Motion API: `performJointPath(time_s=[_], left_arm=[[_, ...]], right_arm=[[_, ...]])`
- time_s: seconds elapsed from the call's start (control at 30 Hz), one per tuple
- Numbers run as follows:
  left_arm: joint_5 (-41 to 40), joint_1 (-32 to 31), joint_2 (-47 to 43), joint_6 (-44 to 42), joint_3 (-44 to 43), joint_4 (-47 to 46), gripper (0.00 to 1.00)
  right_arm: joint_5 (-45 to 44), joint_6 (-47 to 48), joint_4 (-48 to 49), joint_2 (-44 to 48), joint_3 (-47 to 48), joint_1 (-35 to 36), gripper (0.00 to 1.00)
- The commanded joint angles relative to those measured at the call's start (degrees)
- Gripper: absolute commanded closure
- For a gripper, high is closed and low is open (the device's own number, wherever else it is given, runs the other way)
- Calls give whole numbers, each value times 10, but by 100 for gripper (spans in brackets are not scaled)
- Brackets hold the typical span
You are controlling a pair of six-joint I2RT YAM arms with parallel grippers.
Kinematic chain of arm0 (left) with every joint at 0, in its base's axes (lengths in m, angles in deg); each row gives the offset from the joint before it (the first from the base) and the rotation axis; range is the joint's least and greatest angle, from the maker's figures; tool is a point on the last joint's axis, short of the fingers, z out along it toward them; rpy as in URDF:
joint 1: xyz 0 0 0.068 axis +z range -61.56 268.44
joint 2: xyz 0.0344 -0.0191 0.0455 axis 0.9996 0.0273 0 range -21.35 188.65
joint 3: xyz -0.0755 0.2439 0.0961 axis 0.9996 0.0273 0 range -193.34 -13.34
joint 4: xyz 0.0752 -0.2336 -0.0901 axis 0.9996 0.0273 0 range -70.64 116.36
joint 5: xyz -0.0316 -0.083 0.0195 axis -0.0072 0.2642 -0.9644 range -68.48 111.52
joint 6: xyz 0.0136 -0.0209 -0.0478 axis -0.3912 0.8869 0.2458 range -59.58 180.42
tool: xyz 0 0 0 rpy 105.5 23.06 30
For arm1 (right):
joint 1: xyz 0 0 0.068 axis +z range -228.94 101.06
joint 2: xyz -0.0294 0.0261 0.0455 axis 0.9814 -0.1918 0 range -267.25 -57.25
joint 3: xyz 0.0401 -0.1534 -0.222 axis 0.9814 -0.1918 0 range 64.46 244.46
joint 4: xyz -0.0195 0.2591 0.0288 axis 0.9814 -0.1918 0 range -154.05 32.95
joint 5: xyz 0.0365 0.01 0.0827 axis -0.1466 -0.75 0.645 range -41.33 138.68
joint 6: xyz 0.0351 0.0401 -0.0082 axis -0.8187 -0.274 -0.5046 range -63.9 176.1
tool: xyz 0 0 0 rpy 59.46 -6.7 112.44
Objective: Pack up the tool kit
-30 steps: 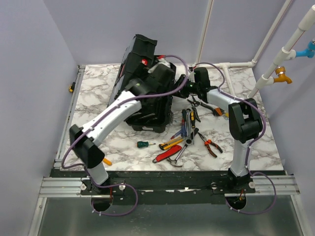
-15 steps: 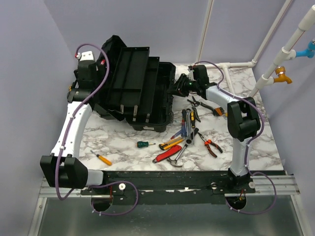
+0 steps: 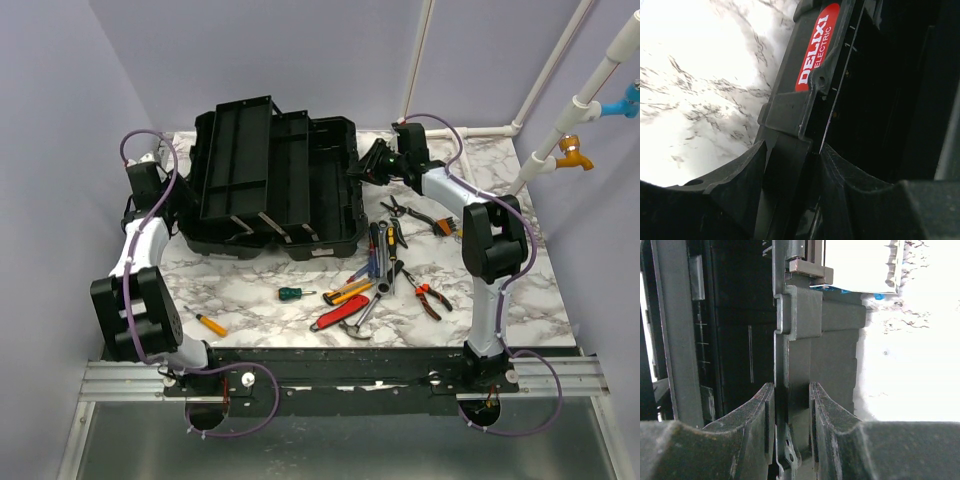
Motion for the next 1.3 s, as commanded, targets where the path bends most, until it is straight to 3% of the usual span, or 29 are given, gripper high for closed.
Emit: performJointPath(time_s=[0.0, 0.1, 0.23, 0.43, 0.7, 0.77, 1.07, 1.27], left_arm=[[214, 29, 56, 92, 36, -108, 53], [270, 53, 97, 129, 54, -175, 51], [322, 72, 147, 170, 69, -239, 34], [360, 83, 182, 211, 92, -312, 23], [338, 86, 131, 199, 94, -285, 12], [327, 86, 106, 203, 95, -279, 2], [216, 98, 12, 252, 62, -194, 1], [238, 100, -4, 239, 21, -138, 2]], right_arm=[[-49, 24, -50, -42, -5, 1, 85], [-50, 24, -48, -44, -12, 1, 86], [-60, 24, -50, -50, -14, 1, 89], [-98, 9, -54, -64, -34, -3, 95], [-81, -2, -26, -55, -66, -12, 95], [-96, -3, -27, -42, -64, -12, 95], [-124, -30, 5, -4, -105, -14, 95], [-107, -58, 52, 12, -132, -13, 94]])
